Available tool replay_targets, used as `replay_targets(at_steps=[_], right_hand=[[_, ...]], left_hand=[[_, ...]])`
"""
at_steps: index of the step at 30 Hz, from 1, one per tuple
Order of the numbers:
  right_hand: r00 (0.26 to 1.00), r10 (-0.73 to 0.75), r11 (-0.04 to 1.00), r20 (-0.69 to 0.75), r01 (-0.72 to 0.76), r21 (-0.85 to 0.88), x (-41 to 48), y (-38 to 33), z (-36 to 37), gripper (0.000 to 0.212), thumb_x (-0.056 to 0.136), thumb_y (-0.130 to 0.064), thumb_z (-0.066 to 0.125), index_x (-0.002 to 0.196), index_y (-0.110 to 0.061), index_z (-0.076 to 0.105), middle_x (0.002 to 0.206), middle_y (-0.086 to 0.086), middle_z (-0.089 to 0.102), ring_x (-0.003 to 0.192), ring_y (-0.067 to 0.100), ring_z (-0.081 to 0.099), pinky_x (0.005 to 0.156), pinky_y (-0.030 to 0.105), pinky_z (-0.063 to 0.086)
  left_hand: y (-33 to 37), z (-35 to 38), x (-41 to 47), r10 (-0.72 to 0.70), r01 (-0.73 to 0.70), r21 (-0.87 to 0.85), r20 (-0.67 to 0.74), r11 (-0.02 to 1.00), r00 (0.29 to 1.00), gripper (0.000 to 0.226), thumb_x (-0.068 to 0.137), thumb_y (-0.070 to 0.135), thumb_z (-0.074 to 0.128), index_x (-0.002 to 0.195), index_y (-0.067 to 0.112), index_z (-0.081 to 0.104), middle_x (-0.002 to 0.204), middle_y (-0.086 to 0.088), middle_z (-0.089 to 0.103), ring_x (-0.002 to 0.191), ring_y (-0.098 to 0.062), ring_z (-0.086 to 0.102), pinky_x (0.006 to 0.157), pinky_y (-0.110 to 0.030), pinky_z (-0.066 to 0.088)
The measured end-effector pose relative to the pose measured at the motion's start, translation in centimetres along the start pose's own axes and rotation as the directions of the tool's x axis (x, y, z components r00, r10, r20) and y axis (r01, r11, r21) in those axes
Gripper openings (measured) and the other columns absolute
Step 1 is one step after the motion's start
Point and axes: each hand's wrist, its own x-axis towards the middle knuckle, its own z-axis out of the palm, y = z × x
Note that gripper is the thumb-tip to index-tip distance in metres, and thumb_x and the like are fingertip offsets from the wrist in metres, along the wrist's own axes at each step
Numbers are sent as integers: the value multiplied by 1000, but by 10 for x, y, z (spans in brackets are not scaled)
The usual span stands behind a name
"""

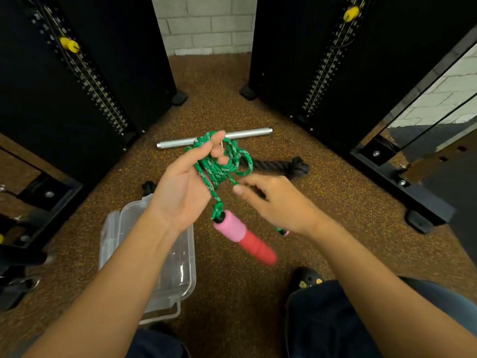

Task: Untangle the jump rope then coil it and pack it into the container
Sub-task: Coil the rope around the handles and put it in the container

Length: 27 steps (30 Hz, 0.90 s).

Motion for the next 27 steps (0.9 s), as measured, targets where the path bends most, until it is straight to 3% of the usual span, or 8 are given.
replay_targets(at_steps=[4, 7, 9, 12, 14, 16, 22, 27], right_hand=[[992, -35, 992, 123, 49, -113, -5, -4, 6, 20, 96, -27, 46, 109, -16, 56, 99, 4, 63, 86, 18, 60, 79, 39, 50], [994, -61, 984, 93, 75, -161, -6, -6, 5, 20, 95, -27, 46, 108, -15, 57, 99, 3, 63, 87, 18, 60, 80, 41, 50], [995, -82, 980, 53, 91, -179, -6, -5, 0, 21, 93, -29, 48, 104, -15, 58, 97, 2, 62, 86, 19, 60, 79, 41, 51], [996, -94, 980, 13, 95, -175, -5, -5, -12, 14, 89, -30, 57, 95, -18, 62, 84, -12, 56, 76, 5, 54, 72, 26, 47], [997, -75, 988, -13, 72, -137, -4, -4, -21, 6, 84, -27, 64, 85, -21, 60, 76, -19, 51, 70, -2, 50, 64, 17, 39], [998, -53, 997, -45, 51, -54, -4, -3, -27, 9, 81, -18, 66, 79, -22, 58, 76, -15, 55, 70, 2, 53, 63, 14, 39], [995, -36, 941, -97, 66, 333, 1, -4, -26, 16, 80, -29, 67, 77, -22, 53, 71, -8, 52, 67, 5, 47, 66, 19, 42], [995, 41, 819, -94, 21, 574, 4, -7, -16, 20, 91, -32, 50, 93, -12, 52, 78, 1, 47, 67, 2, 44, 64, 15, 39]], left_hand=[[-13, 4, 2, 89, 47, 499, -246, 865, 965, 33, 94, 23, 47, 123, 11, 55, 83, 3, 62, 96, -11, 58, 101, -35, 39], [-23, 6, 1, 98, 97, 775, -201, 625, 975, 35, 96, 33, 42, 126, 18, 51, 92, 12, 61, 89, 11, 54, 80, -11, 40], [-28, 3, 1, 101, 44, 907, -94, 418, 990, 38, 95, 39, 39, 125, 20, 51, 101, 8, 59, 93, 7, 54, 81, -12, 40], [-27, 1, -2, -20, 21, 970, -17, 244, 1000, 48, 88, 54, 32, 86, 15, 61, 77, -2, 63, 63, 6, 56, 61, -14, 42], [-24, -1, -3, -145, 22, 955, 23, 294, 989, 55, 84, 64, 36, 71, 15, 58, 64, 0, 65, 52, -6, 61, 57, -25, 47], [-20, -4, -2, -217, 11, 942, 66, 335, 974, 52, 77, 66, 46, 64, 18, 59, 59, 0, 65, 65, -27, 67, 73, -40, 52], [-7, -1, -6, -286, 59, 768, 165, 638, 944, 31, 77, 38, 63, 52, 21, 54, 48, 6, 53, 56, -6, 53, 86, -28, 47], [-4, 5, -11, -271, 180, 439, 155, 880, 950, 31, 84, 27, 61, 54, 20, 57, 45, 9, 42, 39, -4, 42, 69, -17, 50]])
